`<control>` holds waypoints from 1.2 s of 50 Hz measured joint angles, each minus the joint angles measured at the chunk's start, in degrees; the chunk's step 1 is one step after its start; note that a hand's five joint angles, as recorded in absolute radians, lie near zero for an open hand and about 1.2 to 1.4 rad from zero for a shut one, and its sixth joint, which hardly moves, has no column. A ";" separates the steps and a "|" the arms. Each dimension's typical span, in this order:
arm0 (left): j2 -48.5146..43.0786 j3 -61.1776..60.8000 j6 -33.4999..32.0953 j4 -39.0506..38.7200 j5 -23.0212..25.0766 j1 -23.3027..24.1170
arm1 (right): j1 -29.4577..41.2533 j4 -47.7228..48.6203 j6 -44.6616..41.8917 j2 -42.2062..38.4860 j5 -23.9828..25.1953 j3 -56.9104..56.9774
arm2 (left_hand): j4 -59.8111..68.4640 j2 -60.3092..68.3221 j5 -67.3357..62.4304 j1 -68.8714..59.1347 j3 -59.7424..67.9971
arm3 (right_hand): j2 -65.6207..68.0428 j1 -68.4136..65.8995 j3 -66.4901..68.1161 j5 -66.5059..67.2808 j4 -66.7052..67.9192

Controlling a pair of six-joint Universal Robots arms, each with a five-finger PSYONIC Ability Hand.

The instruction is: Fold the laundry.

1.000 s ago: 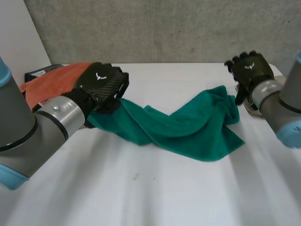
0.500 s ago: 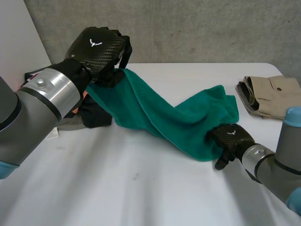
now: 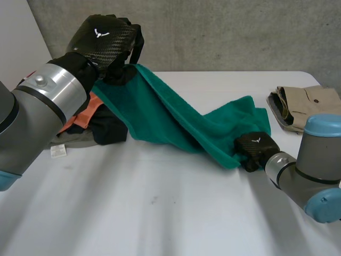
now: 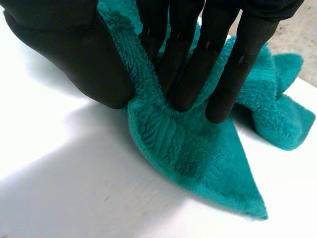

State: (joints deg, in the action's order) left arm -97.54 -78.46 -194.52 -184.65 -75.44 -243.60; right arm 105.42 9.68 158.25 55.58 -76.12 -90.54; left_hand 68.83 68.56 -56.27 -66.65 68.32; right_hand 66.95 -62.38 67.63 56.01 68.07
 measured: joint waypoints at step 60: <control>-24.93 31.87 -10.35 -27.32 -13.18 -7.21 | -5.49 20.31 -12.06 6.87 -10.78 37.54 | 0.03 0.13 0.00 0.00 0.20 | 0.77 -1.86 0.49 2.43 0.53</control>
State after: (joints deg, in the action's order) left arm -122.46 -46.59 -204.87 -211.98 -88.62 -250.81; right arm 99.94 30.00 146.20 62.46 -86.90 -53.00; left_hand 68.86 68.69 -56.27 -66.65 68.52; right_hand 67.72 -64.24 68.12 58.44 68.60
